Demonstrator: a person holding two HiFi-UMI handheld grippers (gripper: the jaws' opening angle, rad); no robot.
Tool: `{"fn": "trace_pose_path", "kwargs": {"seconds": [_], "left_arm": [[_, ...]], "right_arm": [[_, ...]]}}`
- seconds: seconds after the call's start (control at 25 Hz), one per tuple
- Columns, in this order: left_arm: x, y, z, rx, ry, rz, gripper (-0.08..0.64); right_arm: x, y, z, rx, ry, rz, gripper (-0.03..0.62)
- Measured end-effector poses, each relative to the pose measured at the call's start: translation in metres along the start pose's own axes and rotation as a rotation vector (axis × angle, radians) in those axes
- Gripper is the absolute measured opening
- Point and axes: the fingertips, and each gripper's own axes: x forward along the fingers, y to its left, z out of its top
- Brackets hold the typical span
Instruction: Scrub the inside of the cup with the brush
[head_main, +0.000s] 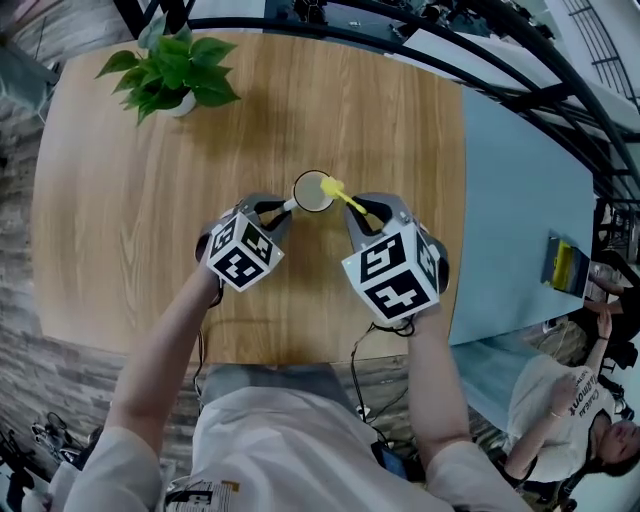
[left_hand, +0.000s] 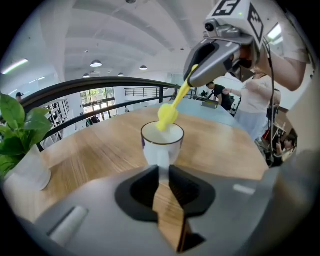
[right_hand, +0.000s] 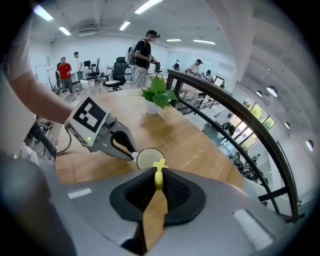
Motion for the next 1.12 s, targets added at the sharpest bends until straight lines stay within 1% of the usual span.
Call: {"fn": "trace_pose_path", "kwargs": {"seconds": [0.12, 0.24, 0.36, 0.48, 0.56, 0.64, 0.72, 0.8, 0.88, 1.0, 1.12], "left_arm": [[-0.001, 0.001, 0.001, -0.016, 0.004, 0.008, 0.06], [-0.001, -0.001, 0.001, -0.028, 0.005, 0.012, 0.061], [-0.003, -0.002, 0.0, -0.025, 0.012, 0.013, 0.061], [-0.002, -0.005, 0.001, -0.023, 0.011, 0.005, 0.06], [-0.003, -0.006, 0.0, -0.021, 0.013, 0.006, 0.061], [-0.005, -0.007, -0.003, -0.017, 0.029, 0.008, 0.069], [-0.012, -0.009, -0.006, -0.011, 0.045, 0.013, 0.104], [-0.024, -0.008, -0.006, -0.024, 0.034, 0.034, 0.107], [-0.042, -0.005, -0.002, -0.054, 0.0, 0.063, 0.107], [-0.076, -0.003, 0.015, -0.1, -0.08, 0.108, 0.104], [-0.115, -0.005, 0.04, -0.132, -0.167, 0.143, 0.091]], "right_arm": [[-0.01, 0.013, -0.012, 0.014, 0.034, 0.017, 0.032], [-0.018, 0.029, -0.019, 0.066, 0.027, 0.064, 0.032], [-0.017, 0.041, -0.014, 0.118, -0.024, 0.111, 0.032], [-0.014, 0.043, -0.001, 0.186, -0.111, 0.121, 0.032], [-0.015, 0.04, 0.01, 0.261, -0.196, 0.101, 0.032], [-0.023, 0.032, 0.018, 0.354, -0.278, 0.063, 0.032], [-0.036, 0.024, 0.025, 0.421, -0.344, 0.012, 0.032], [-0.053, 0.019, 0.032, 0.444, -0.411, -0.041, 0.032], [-0.073, 0.014, 0.041, 0.449, -0.486, -0.089, 0.032], [-0.105, 0.01, 0.052, 0.448, -0.581, -0.158, 0.032], [-0.137, 0.009, 0.06, 0.468, -0.651, -0.19, 0.032]]}}
